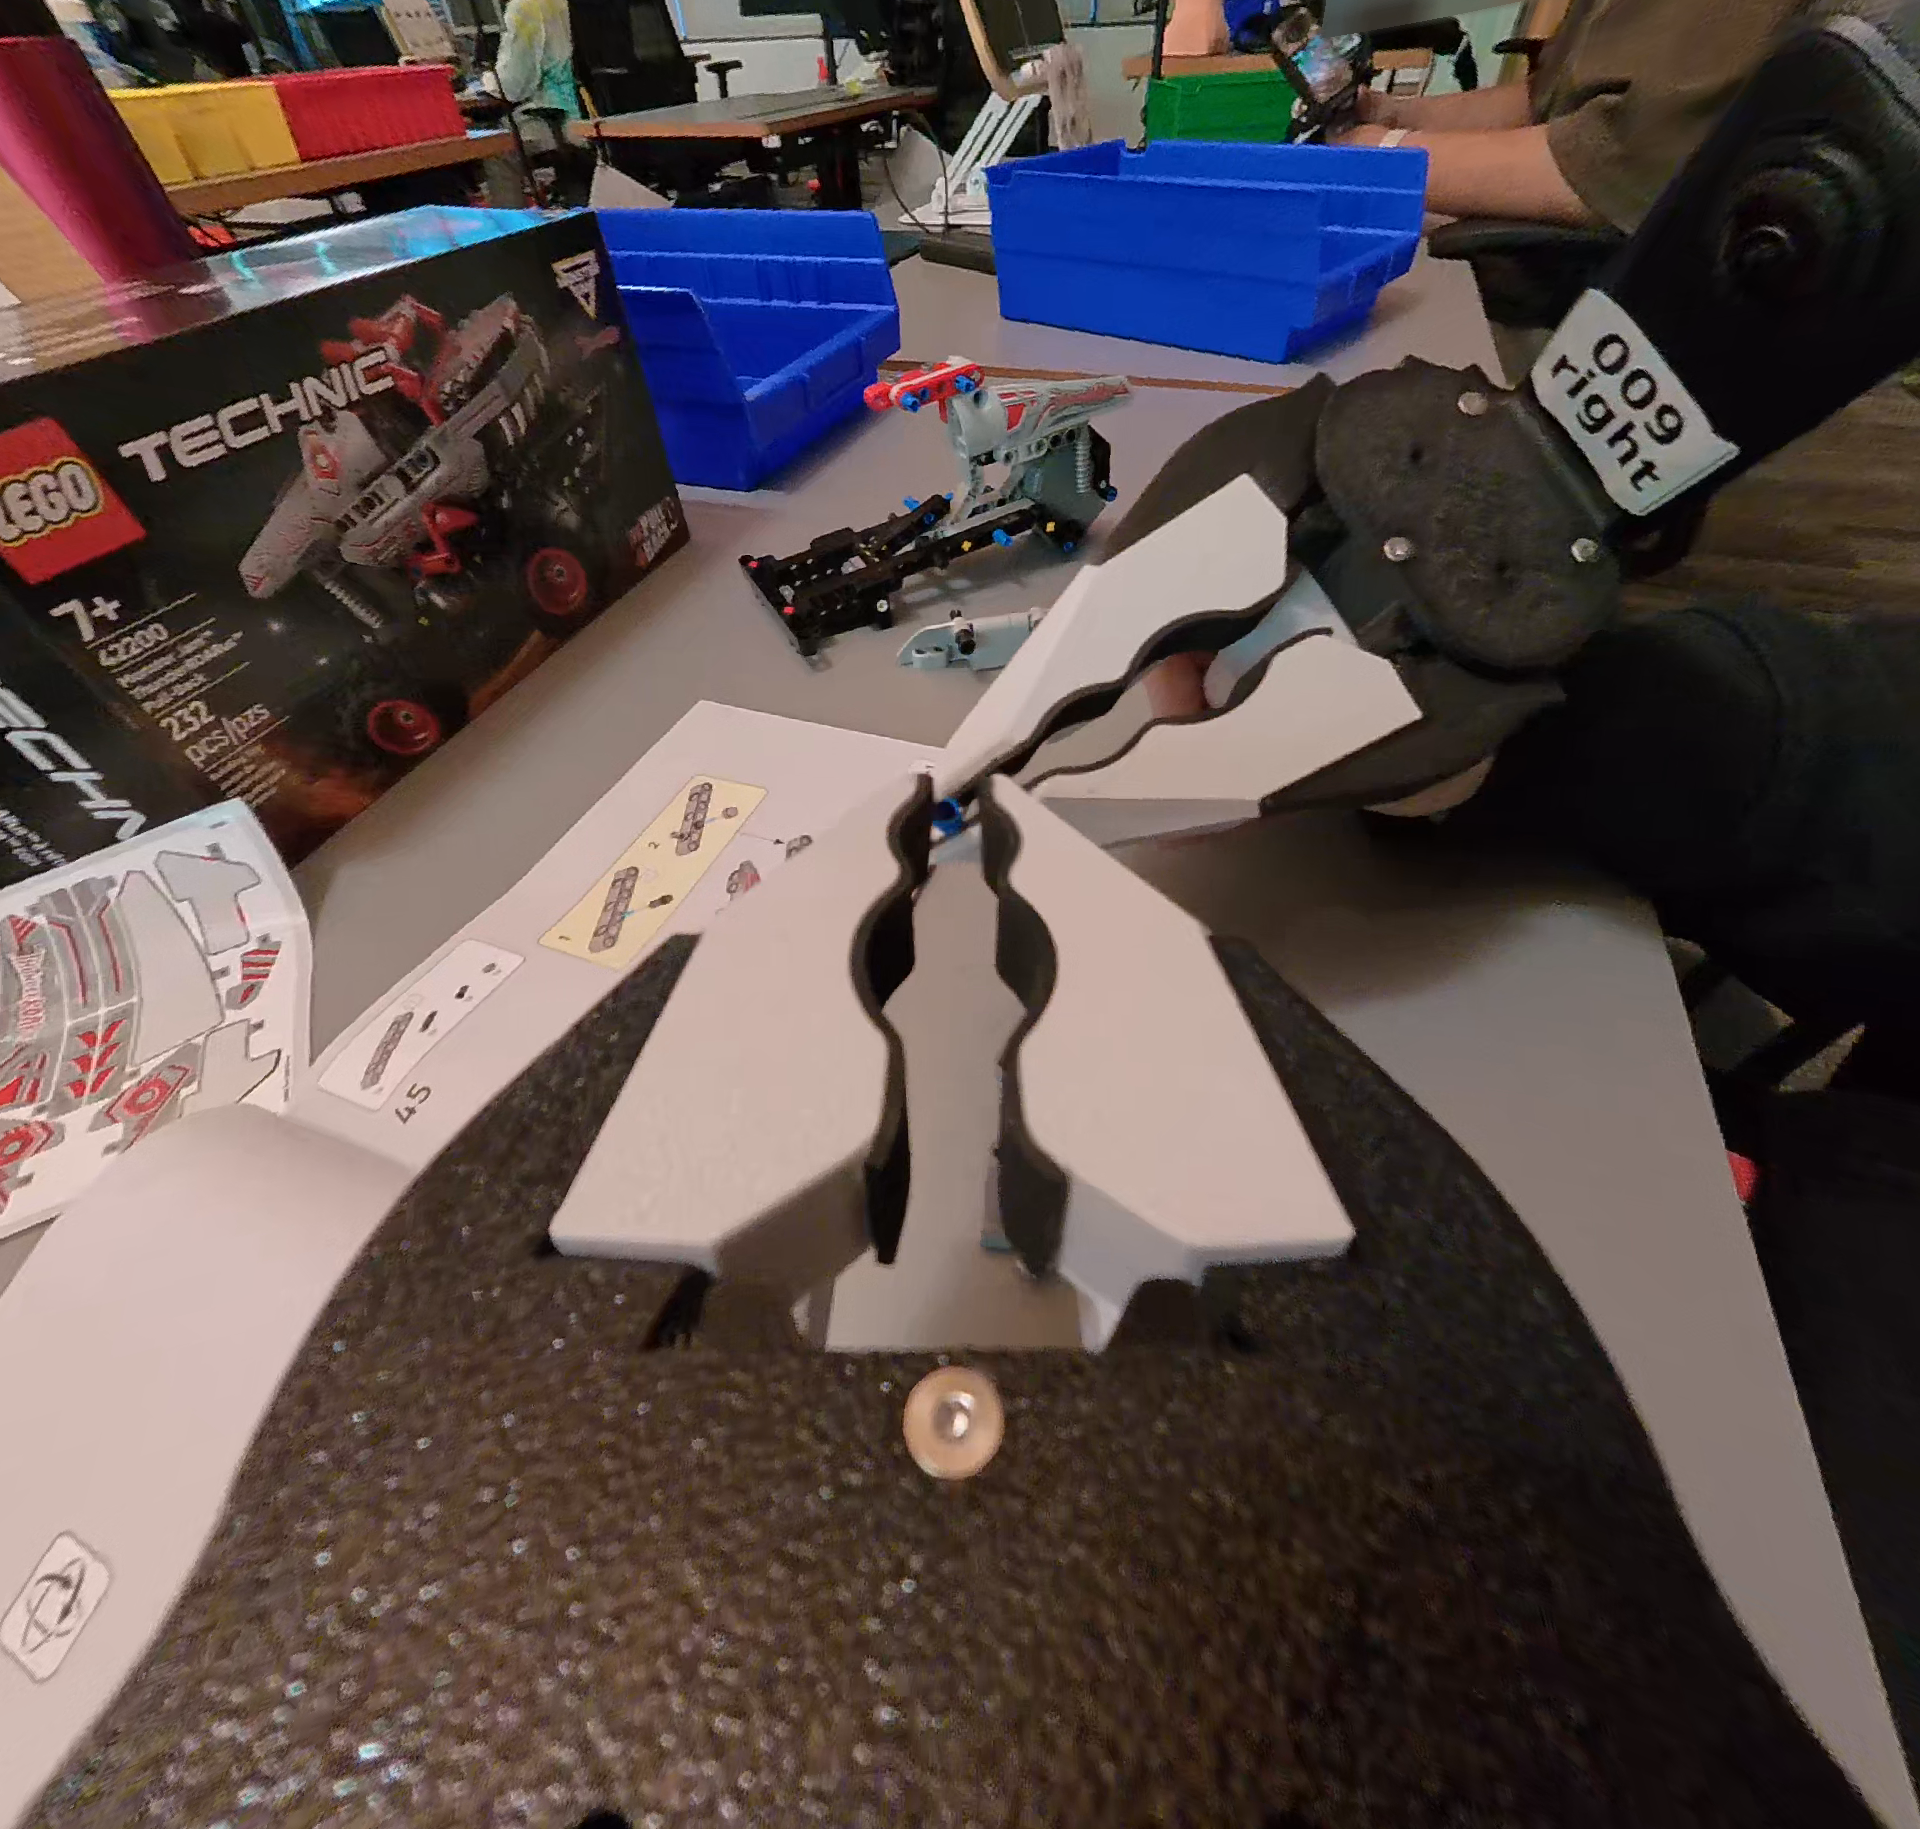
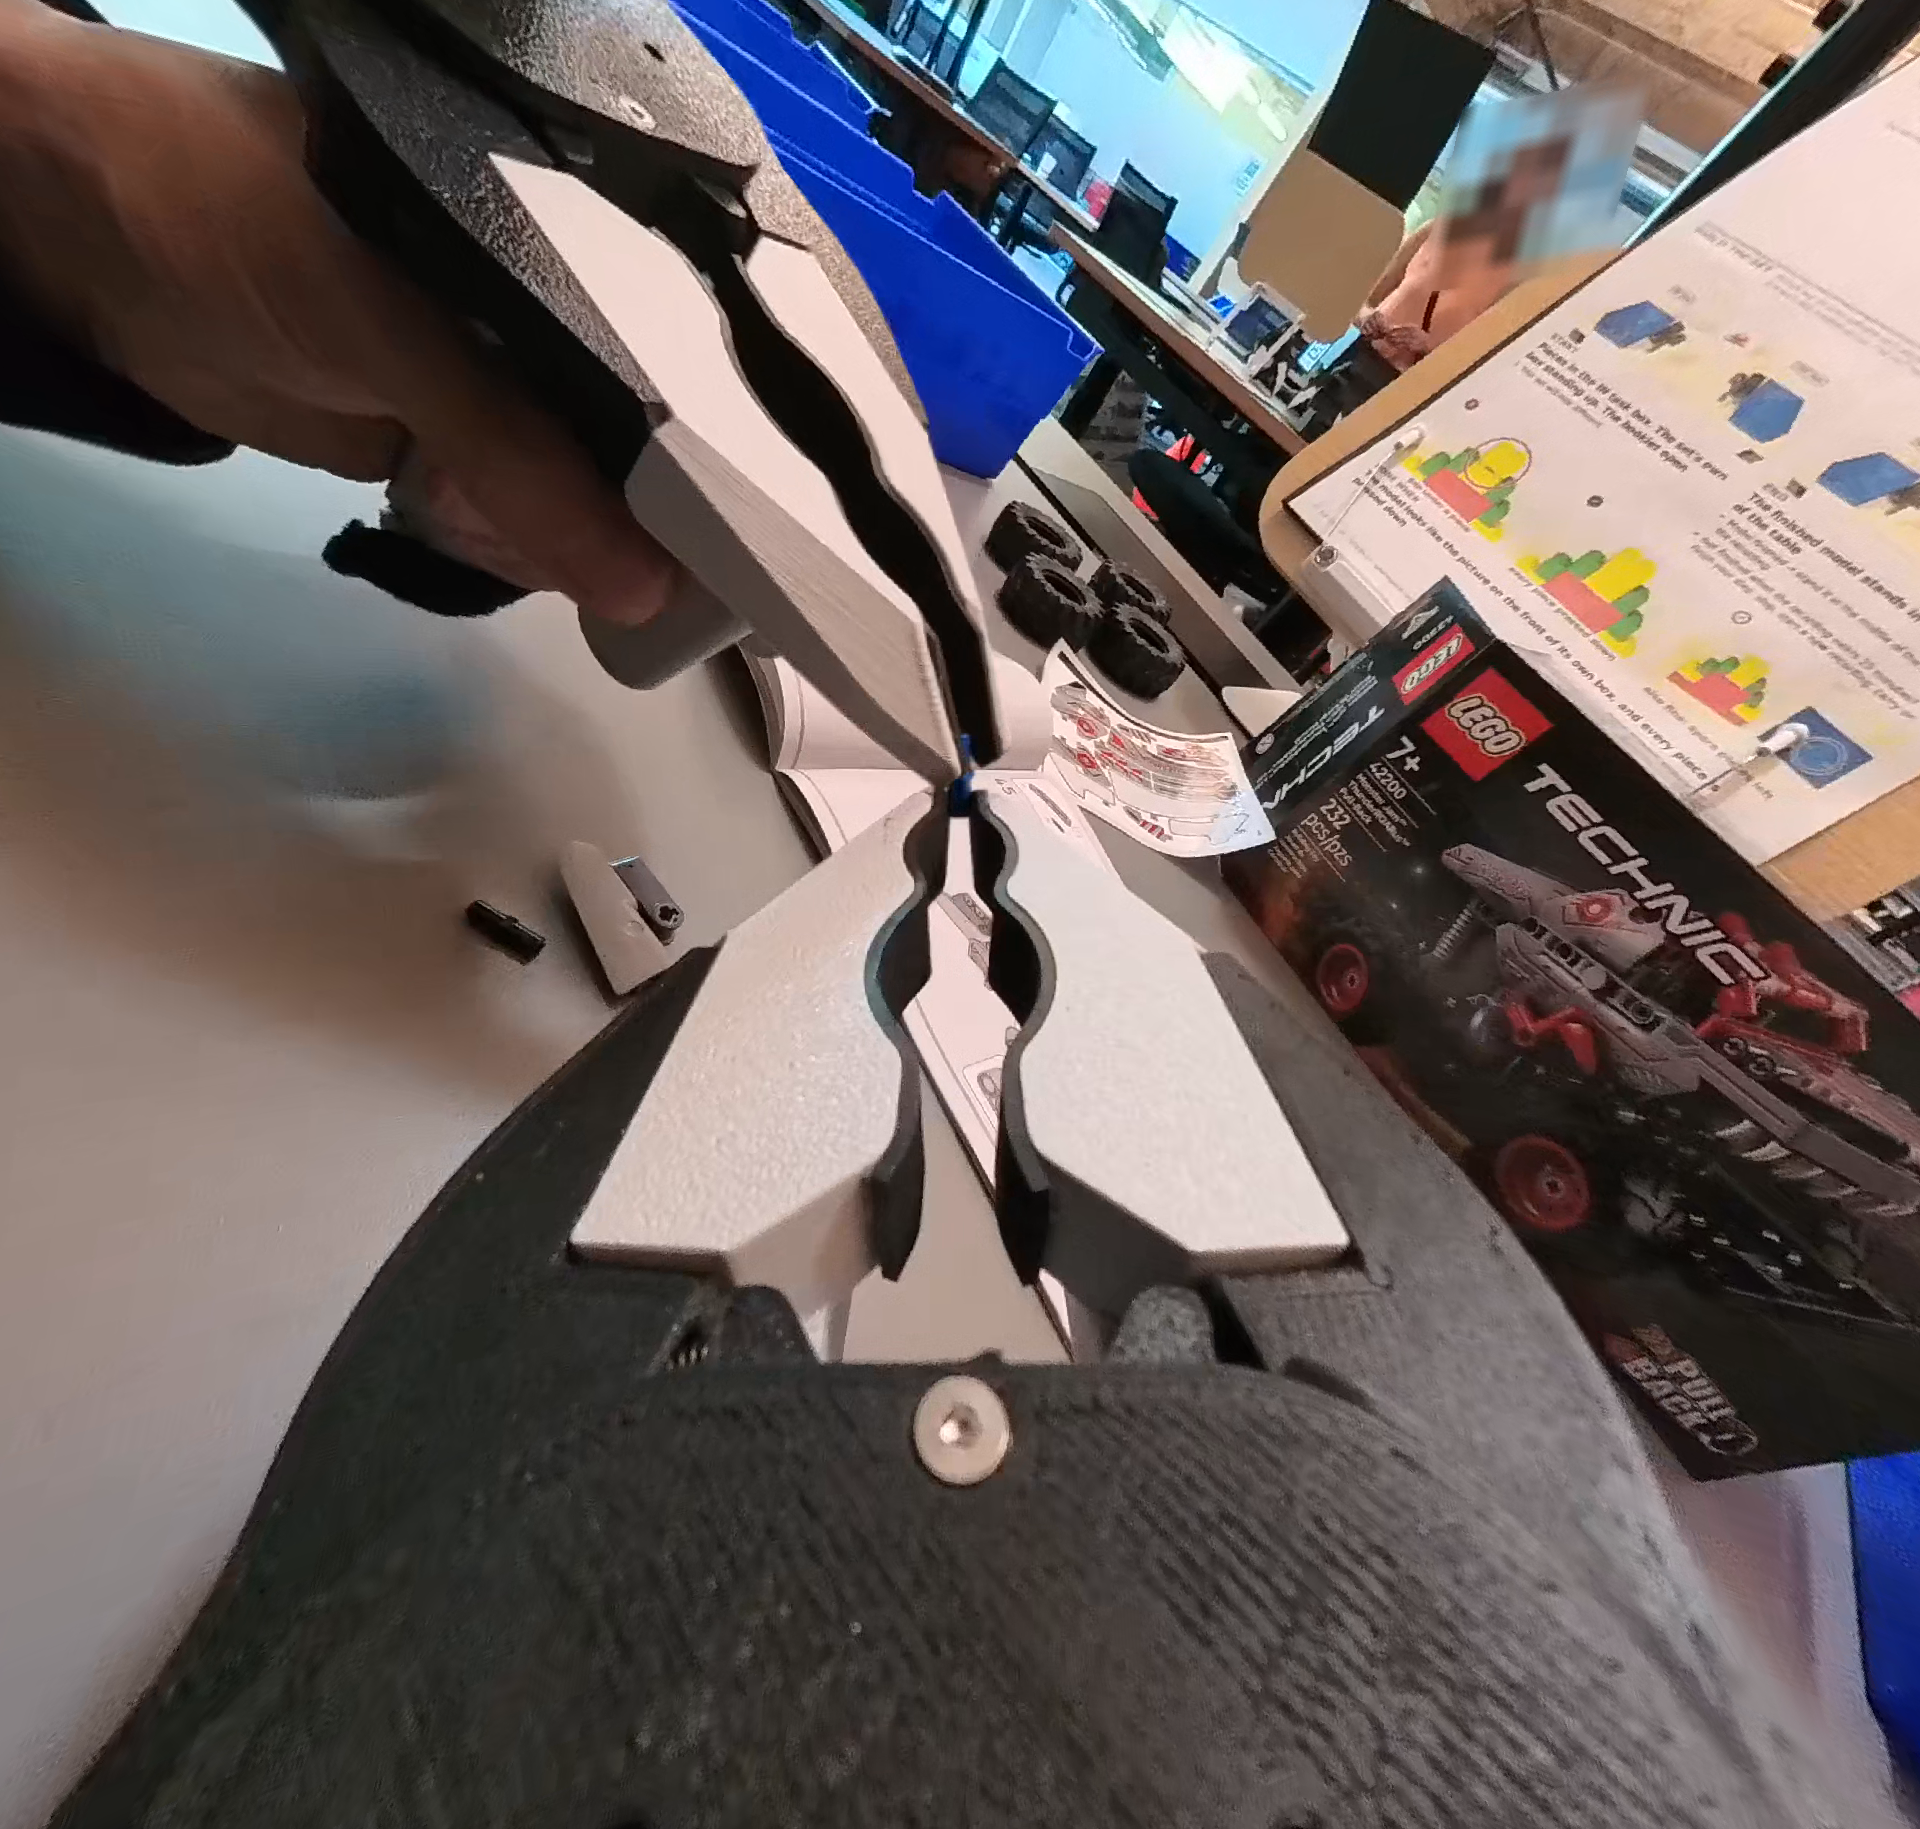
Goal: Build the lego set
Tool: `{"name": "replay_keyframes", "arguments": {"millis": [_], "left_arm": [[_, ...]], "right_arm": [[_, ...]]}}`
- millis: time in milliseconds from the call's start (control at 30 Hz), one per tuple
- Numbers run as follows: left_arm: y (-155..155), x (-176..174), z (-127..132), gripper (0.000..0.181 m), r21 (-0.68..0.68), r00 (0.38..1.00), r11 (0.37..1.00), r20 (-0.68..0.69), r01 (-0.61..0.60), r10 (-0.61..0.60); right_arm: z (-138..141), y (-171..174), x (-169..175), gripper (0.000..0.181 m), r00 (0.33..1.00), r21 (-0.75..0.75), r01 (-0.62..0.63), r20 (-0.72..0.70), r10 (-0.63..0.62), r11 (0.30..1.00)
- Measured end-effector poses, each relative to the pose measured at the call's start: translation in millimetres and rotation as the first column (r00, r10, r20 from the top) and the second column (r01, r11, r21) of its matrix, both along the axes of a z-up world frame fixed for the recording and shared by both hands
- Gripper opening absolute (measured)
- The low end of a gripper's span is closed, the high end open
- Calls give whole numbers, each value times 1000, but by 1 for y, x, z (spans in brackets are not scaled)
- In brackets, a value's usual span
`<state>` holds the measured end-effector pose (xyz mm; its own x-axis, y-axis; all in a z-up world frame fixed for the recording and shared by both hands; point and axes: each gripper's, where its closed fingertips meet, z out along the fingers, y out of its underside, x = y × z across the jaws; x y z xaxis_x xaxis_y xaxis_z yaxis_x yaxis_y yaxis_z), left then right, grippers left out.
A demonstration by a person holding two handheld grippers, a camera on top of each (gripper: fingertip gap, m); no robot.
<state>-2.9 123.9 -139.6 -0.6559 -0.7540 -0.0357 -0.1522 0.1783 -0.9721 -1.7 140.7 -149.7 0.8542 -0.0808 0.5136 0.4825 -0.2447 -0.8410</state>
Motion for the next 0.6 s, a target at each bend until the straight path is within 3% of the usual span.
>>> {"name": "replay_keyframes", "arguments": {"millis": [267,400,600], "left_arm": [[2,0,-3,2,25,999,1000,31,14,-14],[2,-3,-7,8,62,998,997,26,47,-48],[2,-2,-6,2,81,998,996,51,30,-35]], "right_arm": [[-2,0,-3,2,988,22,-52,-144,55,998],[-3,-1,-2,2,982,20,-64,-178,67,998],[-6,1,-6,2,984,-4,-78,-160,77,997]]}}
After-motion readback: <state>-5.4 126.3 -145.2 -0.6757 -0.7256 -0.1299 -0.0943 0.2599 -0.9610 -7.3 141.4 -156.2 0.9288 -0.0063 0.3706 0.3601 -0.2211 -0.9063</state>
